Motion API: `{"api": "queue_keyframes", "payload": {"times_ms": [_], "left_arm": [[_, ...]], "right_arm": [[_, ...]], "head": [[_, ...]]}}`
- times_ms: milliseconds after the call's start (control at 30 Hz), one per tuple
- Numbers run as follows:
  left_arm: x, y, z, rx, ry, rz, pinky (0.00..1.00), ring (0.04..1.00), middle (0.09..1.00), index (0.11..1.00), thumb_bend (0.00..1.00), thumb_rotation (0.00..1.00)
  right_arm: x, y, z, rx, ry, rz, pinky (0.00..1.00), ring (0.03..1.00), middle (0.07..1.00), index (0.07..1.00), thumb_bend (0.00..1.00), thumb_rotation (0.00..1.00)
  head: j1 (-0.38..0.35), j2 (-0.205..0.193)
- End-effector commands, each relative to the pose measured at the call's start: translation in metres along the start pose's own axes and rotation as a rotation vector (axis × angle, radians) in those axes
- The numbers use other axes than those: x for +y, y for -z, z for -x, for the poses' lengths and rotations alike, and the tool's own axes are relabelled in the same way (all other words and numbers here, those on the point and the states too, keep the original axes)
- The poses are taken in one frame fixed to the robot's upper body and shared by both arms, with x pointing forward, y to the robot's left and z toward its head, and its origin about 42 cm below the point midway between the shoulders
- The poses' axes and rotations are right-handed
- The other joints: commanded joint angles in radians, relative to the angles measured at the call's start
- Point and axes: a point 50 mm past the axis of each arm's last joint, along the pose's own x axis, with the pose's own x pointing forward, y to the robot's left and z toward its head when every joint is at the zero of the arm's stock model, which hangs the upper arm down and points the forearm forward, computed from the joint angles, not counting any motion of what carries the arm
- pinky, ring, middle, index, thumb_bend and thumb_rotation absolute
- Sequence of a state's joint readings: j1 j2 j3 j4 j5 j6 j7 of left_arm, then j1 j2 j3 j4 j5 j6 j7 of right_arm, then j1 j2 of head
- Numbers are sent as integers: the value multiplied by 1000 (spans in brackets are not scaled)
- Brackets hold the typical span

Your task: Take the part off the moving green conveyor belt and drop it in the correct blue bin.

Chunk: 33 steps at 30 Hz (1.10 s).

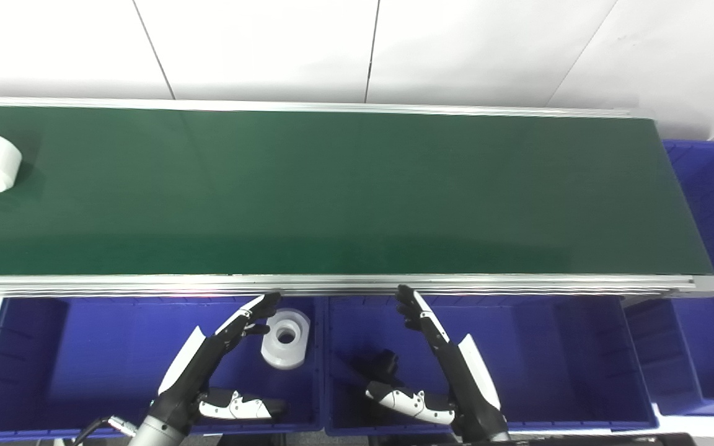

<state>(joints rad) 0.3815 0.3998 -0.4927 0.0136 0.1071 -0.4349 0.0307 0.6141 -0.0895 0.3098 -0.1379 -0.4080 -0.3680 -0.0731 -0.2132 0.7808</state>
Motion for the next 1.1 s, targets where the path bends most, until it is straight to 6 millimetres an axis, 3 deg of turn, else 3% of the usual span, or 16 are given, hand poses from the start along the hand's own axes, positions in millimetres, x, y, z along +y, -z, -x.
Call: {"api": "queue_keyframes", "payload": {"times_ms": [0,333,900,933,967,1067], "left_arm": [[5,-7,1,-52,-18,-6,778,875,915,898,800,421],[5,-6,0,-48,-13,-2,779,872,914,903,804,419],[3,-7,1,-51,-16,-2,785,876,912,898,801,419],[2,-7,1,-51,-17,-2,782,876,912,898,803,420],[1,-7,0,-51,-17,0,773,872,912,897,804,421],[-4,-7,-2,-55,-13,-3,769,862,905,897,811,423]], "right_arm": [[0,-6,-1,-46,0,-1,886,903,904,866,662,385],[1,-6,-1,-36,-10,-13,856,884,894,817,669,331],[-1,-5,-1,-39,-5,-1,852,875,884,870,671,360],[-1,-5,0,-37,-5,0,848,875,885,872,672,361],[-2,-4,0,-36,-6,1,844,874,886,875,670,364],[-7,-1,3,-32,-12,11,853,884,894,884,663,376]], "head": [[1,1],[8,-2],[17,-4],[30,-7],[110,-10],[185,-23]]}}
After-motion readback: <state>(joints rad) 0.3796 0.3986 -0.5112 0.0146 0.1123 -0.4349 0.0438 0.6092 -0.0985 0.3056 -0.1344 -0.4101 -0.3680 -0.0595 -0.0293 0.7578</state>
